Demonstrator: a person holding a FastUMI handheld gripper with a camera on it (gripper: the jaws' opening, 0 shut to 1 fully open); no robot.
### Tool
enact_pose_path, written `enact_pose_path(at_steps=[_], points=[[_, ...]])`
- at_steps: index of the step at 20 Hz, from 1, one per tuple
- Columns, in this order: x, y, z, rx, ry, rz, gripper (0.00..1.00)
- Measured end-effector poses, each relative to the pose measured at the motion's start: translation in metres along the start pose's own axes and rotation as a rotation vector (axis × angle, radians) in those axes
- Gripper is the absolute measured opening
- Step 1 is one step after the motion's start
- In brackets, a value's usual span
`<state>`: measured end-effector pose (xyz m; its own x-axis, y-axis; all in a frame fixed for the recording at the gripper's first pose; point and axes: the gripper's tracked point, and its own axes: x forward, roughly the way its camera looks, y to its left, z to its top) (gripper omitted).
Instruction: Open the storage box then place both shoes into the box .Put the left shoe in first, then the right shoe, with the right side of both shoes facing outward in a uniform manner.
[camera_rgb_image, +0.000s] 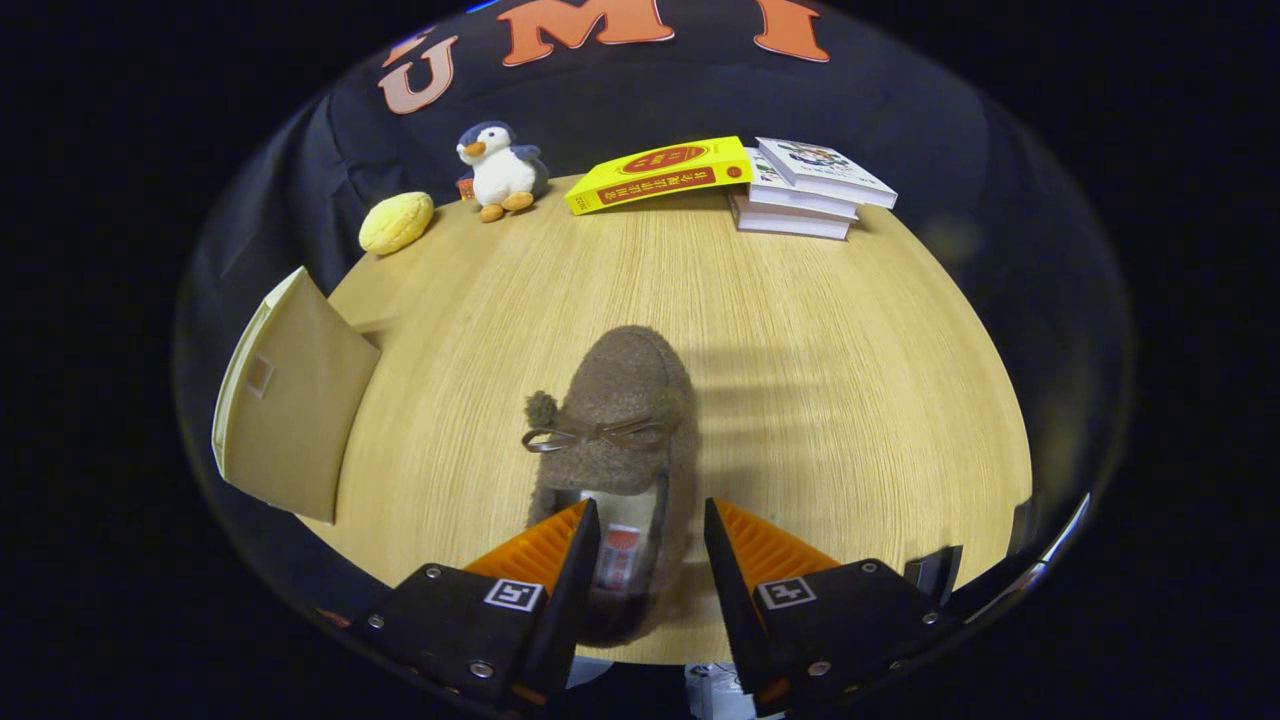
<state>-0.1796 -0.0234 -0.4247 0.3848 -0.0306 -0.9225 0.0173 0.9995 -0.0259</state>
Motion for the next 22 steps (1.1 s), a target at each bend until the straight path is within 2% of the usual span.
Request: enact_pose_path(at_steps=[2, 5, 8, 10, 13, 16, 19, 22], points=[[0.012, -0.008, 0.003, 0.033, -0.021, -0.032, 0.55], [0.026, -0.007, 0.004, 0.115, -0.029, -0.032, 0.42], [0.035, -0.007, 0.004, 0.123, -0.033, -0.043, 0.25], [0.039, -0.008, 0.005, 0.113, -0.032, -0.057, 0.17], [0.040, -0.007, 0.005, 0.096, -0.031, -0.056, 0.11], [0.035, -0.004, 0.004, 0.149, 0.001, -0.028, 0.05], [0.021, 0.009, 0.017, 0.194, -0.006, -0.007, 0.04], [0.001, 0.036, 0.039, 0.178, -0.029, 0.023, 0.04]])
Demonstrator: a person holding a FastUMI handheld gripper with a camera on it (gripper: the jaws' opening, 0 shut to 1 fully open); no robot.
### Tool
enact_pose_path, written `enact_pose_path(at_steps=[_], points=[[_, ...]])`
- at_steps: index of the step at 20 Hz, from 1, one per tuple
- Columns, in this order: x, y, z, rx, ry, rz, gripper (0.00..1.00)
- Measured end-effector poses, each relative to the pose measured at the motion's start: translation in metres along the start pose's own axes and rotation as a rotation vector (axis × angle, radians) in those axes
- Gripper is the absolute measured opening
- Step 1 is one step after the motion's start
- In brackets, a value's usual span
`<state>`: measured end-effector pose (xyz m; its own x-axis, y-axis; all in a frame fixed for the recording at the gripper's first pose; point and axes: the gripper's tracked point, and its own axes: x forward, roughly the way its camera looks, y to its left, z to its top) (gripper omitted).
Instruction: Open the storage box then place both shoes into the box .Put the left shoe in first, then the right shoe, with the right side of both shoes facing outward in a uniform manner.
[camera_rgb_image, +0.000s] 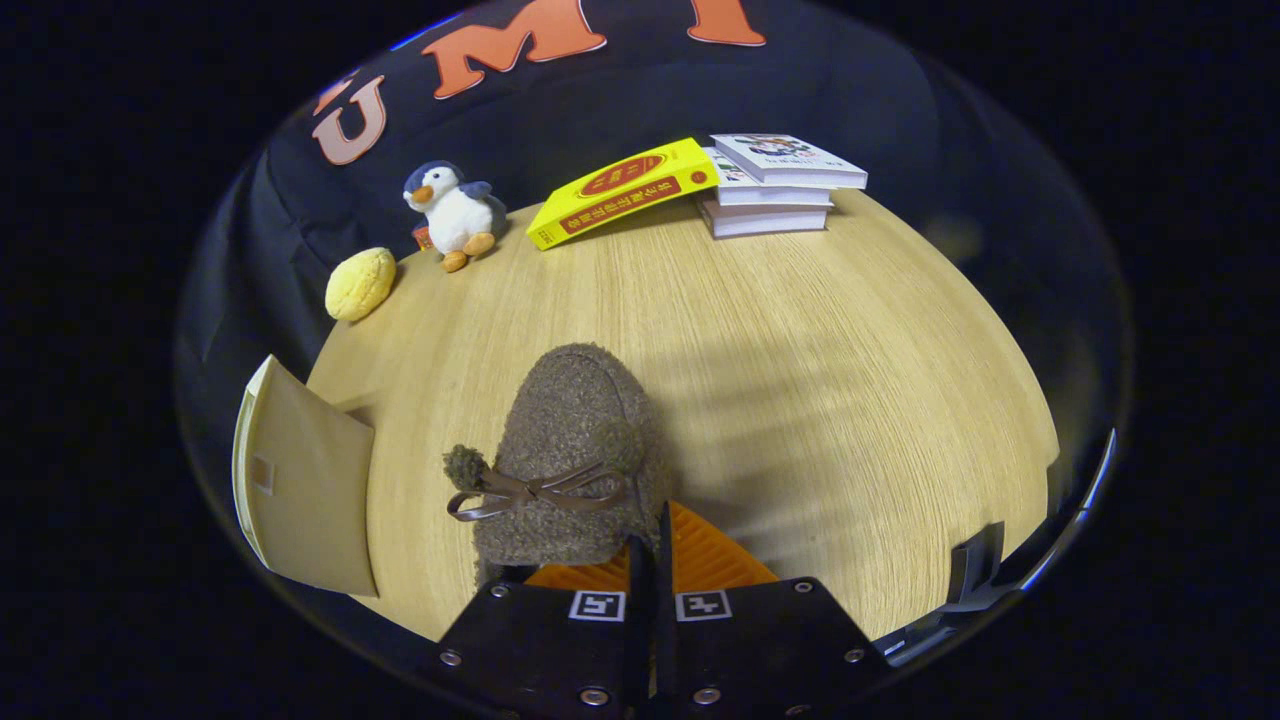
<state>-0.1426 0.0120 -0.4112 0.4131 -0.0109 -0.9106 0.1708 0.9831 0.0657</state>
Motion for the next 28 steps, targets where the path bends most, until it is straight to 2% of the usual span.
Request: enact_pose_path(at_steps=[7, 12, 17, 22, 28], points=[[-0.043, 0.107, 0.039, -0.068, -0.041, 0.145, 0.04], [-0.064, 0.180, 0.043, -0.106, -0.028, 0.229, 0.04], [-0.073, 0.238, 0.031, -0.136, 0.015, 0.261, 0.04], [-0.084, 0.295, 0.037, -0.113, 0.018, 0.298, 0.04], [-0.071, 0.355, 0.018, -0.109, 0.053, 0.283, 0.04]])
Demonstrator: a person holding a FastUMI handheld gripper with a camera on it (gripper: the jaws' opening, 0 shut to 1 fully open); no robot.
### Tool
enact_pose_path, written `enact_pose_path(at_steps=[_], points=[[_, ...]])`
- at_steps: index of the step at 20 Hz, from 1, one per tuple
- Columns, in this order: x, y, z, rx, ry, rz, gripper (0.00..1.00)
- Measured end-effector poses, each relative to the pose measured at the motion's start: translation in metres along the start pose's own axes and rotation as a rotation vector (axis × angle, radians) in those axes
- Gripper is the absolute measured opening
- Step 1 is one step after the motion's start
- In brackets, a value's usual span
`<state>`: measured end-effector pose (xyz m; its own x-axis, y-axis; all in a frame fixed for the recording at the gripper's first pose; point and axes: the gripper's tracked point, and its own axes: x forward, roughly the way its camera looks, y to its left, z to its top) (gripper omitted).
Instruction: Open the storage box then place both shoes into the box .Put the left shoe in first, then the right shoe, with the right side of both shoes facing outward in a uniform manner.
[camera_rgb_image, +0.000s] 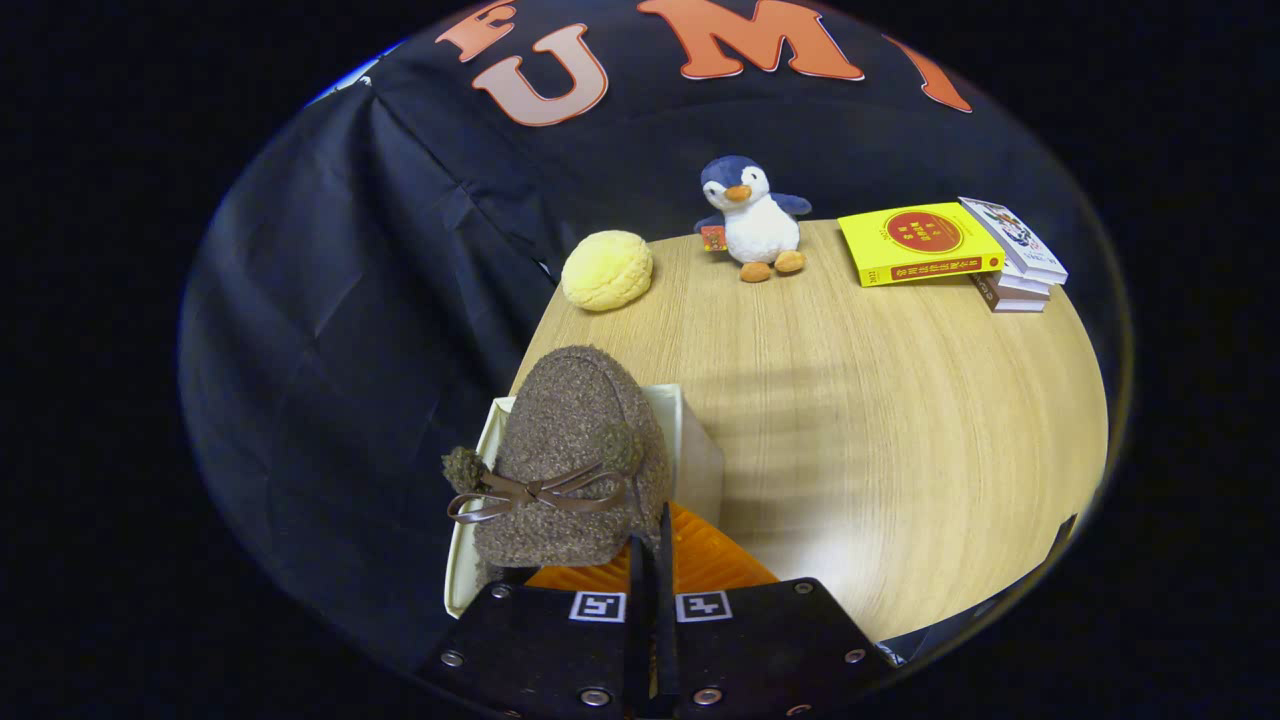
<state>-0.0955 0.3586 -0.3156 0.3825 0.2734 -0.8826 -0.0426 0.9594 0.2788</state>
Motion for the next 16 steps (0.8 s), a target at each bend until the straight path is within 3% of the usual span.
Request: enact_pose_path(at_steps=[7, 10, 16], points=[[0.038, 0.023, -0.031, -0.007, 0.075, -0.097, 0.05], [0.041, 0.020, -0.045, -0.028, 0.113, -0.131, 0.14], [0.002, 0.033, -0.021, -0.074, 0.045, 0.015, 0.31]])
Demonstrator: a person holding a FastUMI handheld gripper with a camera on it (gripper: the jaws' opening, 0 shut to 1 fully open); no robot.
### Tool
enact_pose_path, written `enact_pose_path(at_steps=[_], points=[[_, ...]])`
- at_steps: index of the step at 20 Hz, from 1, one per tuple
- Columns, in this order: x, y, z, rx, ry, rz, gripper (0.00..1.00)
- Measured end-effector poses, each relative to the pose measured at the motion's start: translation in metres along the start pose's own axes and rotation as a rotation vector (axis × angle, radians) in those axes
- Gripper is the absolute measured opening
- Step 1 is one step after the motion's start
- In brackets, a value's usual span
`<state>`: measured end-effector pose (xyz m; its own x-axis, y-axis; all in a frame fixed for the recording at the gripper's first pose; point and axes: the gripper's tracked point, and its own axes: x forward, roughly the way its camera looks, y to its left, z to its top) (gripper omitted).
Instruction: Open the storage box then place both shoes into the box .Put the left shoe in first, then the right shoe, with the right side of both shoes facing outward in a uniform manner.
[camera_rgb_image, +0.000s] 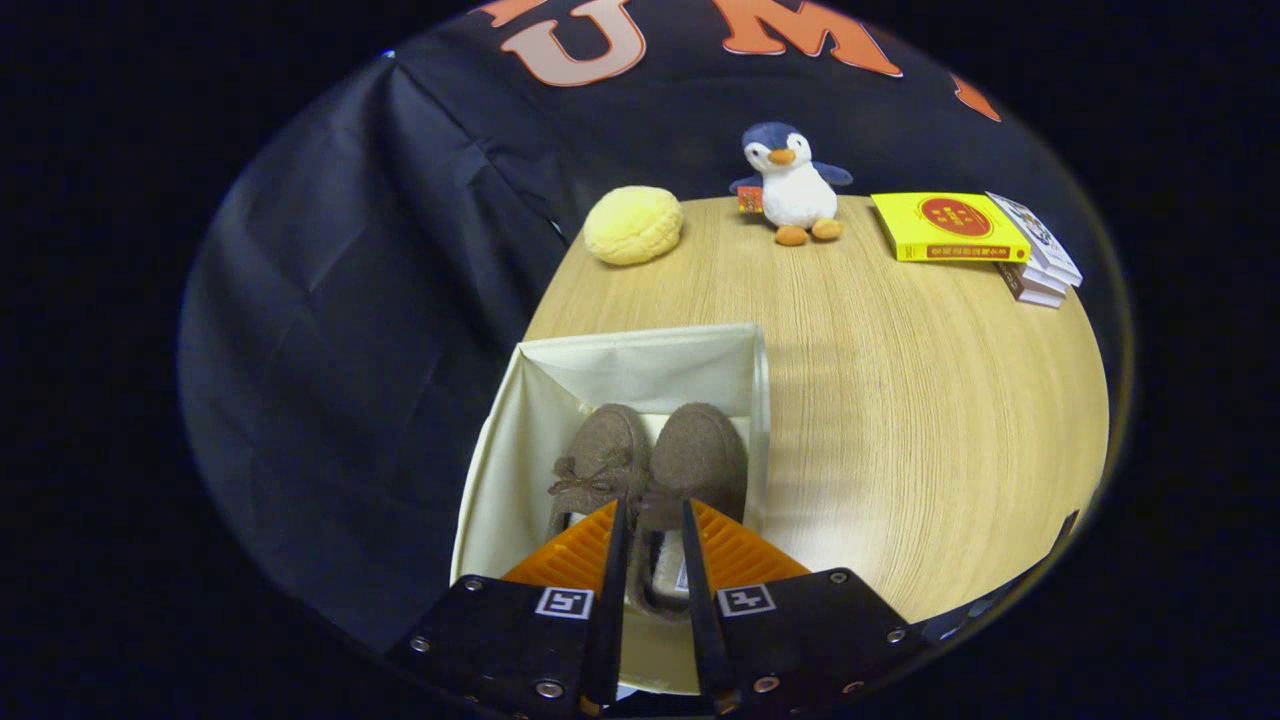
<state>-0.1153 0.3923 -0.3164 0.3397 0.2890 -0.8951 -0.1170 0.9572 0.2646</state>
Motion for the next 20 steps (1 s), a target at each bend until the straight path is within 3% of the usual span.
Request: enact_pose_path(at_steps=[4, 6, 10, 20], points=[[-0.053, -0.023, 0.032, -0.066, -0.154, 0.060, 0.48], [-0.074, -0.048, 0.048, -0.114, -0.231, 0.065, 0.59], [-0.121, -0.090, 0.074, -0.167, -0.380, 0.056, 0.70], [-0.230, -0.189, 0.148, -0.200, -0.731, -0.069, 0.95]])
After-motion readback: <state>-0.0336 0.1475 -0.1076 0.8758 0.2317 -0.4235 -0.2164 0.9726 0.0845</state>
